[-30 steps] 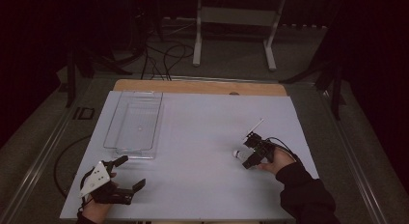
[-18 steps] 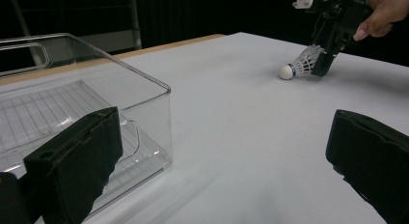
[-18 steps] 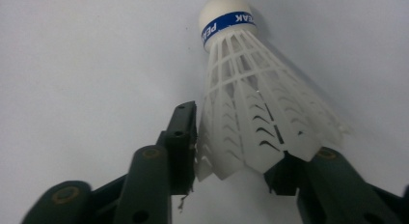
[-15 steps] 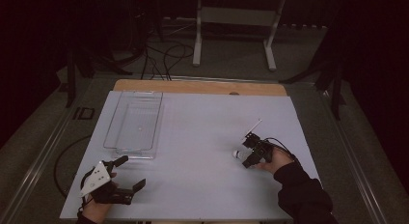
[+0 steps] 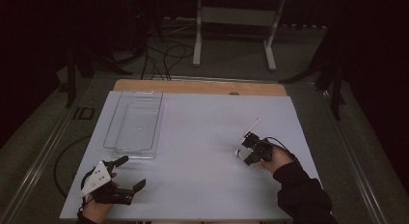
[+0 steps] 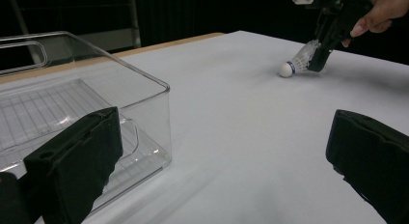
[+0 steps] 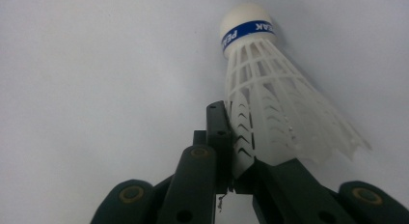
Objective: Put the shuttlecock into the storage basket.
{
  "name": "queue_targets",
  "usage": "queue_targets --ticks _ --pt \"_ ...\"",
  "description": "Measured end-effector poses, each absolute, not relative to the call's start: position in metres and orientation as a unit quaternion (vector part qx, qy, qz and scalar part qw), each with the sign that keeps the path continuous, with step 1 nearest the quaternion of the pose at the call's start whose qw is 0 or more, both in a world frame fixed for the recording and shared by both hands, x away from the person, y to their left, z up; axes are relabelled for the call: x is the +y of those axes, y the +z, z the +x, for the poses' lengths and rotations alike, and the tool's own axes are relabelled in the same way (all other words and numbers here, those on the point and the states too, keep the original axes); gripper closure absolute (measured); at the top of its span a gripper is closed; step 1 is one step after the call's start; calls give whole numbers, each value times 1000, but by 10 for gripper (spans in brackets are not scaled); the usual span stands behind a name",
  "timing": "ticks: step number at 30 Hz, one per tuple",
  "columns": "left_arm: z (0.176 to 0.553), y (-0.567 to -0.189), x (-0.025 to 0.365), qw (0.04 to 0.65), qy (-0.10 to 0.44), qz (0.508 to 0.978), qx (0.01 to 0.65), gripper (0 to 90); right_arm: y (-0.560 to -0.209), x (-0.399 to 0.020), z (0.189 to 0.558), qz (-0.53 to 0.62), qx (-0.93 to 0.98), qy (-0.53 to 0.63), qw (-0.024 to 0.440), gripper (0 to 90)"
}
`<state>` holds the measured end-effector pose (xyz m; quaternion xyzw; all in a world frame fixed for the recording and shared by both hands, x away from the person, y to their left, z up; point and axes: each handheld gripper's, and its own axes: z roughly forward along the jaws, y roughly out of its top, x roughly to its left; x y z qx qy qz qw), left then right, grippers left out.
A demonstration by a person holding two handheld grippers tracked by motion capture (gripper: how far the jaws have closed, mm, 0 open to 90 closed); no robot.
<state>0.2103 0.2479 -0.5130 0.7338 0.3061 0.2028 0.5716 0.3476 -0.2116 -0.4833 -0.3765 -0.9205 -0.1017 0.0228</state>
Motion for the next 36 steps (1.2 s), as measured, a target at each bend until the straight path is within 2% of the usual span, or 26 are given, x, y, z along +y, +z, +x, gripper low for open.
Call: queue_targets --ticks 36 --pt "211 -513 247 569 200 736 306 1 -462 -203 331 -264 -954 -116 79 896"
